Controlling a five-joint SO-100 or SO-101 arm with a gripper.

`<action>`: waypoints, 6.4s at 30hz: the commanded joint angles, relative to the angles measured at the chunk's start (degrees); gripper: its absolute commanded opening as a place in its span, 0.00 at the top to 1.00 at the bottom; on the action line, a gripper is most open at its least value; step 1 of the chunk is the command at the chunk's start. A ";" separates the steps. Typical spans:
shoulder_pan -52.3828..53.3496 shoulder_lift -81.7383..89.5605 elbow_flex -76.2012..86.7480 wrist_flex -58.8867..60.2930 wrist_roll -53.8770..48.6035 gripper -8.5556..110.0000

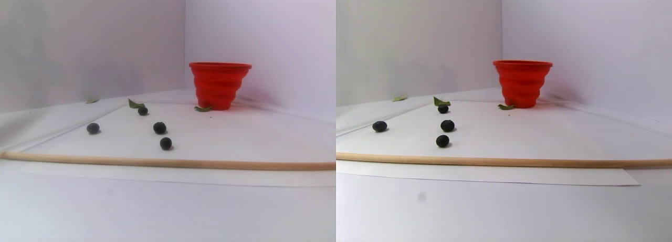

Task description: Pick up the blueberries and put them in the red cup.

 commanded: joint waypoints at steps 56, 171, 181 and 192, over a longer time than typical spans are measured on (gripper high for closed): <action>-6.24 -0.70 -2.20 -1.32 -0.70 0.83; -9.32 -47.29 31.03 -52.65 -78.22 0.80; -6.59 -49.57 33.31 -55.11 -81.74 0.80; -3.69 -51.77 36.74 -58.54 -84.81 0.80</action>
